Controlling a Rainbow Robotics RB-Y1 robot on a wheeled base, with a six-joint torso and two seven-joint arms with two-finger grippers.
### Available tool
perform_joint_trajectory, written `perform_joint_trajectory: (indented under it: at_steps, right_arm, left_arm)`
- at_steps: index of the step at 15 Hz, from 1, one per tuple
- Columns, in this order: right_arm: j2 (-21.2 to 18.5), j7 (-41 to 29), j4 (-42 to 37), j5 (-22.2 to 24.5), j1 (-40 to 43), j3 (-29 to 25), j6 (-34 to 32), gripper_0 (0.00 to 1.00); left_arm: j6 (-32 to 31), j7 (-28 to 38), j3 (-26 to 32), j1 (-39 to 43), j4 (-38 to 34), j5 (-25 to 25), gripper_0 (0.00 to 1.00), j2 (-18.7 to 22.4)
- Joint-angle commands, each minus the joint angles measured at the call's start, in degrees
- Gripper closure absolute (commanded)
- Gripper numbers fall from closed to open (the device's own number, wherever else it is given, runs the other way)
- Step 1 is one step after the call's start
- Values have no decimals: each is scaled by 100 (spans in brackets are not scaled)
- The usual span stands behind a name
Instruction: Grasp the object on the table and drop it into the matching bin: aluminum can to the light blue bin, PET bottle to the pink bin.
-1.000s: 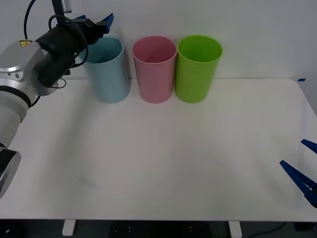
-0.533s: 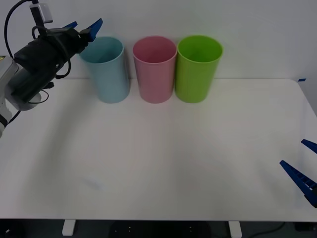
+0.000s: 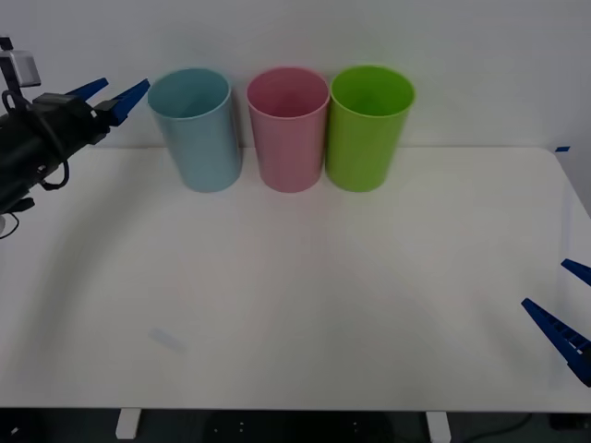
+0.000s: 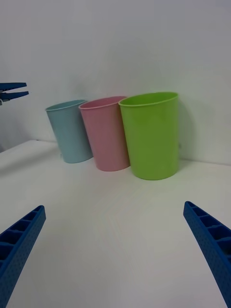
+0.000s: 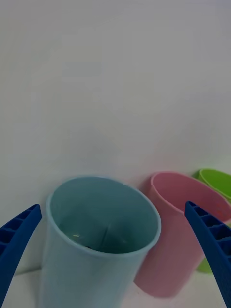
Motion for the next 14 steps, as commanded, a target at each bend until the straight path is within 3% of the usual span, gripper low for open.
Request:
perform_joint_trajectory:
  at_steps: [1, 4, 9, 14]
  right_arm:
    - [0, 1, 0, 0, 0, 0, 0, 0]
    - [0, 1, 0, 0, 0, 0, 0, 0]
    - [0, 1, 0, 0, 0, 0, 0, 0]
    - [0, 1, 0, 0, 0, 0, 0, 0]
  left_arm:
    - [-616, -418, 403, 476, -11, -17, 0, 154]
    - [-1187, -937, 948, 1065, -11, -61, 0, 190]
    - [-2057, -1033, 1888, 1953, -389, -412, 0, 181]
    - [-2611, -1183, 2284, 2691, -828, -430, 0, 181]
